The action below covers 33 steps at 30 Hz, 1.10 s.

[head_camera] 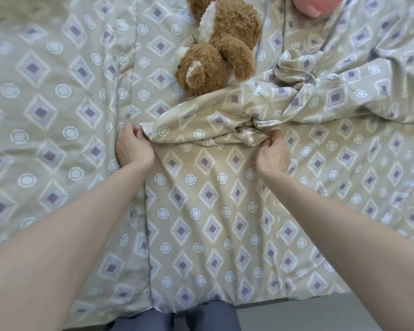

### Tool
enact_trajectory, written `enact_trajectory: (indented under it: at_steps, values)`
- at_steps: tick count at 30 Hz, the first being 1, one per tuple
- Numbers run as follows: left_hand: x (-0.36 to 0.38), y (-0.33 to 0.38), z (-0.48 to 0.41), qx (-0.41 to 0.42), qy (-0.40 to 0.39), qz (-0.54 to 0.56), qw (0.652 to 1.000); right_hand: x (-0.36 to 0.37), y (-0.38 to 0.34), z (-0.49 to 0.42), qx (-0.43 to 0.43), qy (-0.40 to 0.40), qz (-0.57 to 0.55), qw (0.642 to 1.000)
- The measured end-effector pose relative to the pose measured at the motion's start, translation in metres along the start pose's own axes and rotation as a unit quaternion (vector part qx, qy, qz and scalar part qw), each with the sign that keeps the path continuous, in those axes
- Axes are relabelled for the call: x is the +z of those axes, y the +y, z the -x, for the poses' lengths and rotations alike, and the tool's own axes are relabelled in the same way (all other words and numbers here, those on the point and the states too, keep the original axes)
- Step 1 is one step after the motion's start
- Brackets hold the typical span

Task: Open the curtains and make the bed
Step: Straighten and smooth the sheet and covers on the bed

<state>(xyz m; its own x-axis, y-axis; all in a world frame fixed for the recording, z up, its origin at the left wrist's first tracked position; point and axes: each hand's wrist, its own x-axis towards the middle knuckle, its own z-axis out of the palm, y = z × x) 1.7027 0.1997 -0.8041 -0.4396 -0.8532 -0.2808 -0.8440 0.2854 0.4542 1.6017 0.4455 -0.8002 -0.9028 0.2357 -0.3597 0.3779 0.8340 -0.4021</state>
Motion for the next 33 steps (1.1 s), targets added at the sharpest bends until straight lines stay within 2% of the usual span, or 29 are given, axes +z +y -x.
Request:
enact_trajectory:
  at_steps: [4,6,12,18,23,33]
  values:
    - [0.004,0.003,-0.008,-0.001,-0.017,-0.031,0.999,0.0,0.001,-0.011,0.04,0.023,-0.031,0.998]
    - [0.009,0.003,-0.011,-0.03,-0.021,-0.011,0.999,0.0,0.002,-0.012,0.036,0.022,-0.049,0.998]
    - [0.006,-0.011,0.003,-0.024,-0.049,0.051,0.997,-0.003,0.011,-0.001,0.011,0.013,-0.086,0.996]
    - [0.001,-0.023,0.051,-0.057,-0.096,0.038,0.993,-0.006,0.031,0.029,0.062,0.014,-0.014,0.998]
    - [0.002,-0.049,0.083,-0.072,-0.105,0.002,0.992,-0.002,0.052,0.052,0.043,0.001,0.073,0.996]
    - [0.0,-0.059,0.077,-0.112,-0.07,0.078,0.988,-0.012,0.066,0.045,0.057,-0.004,-0.017,0.998]
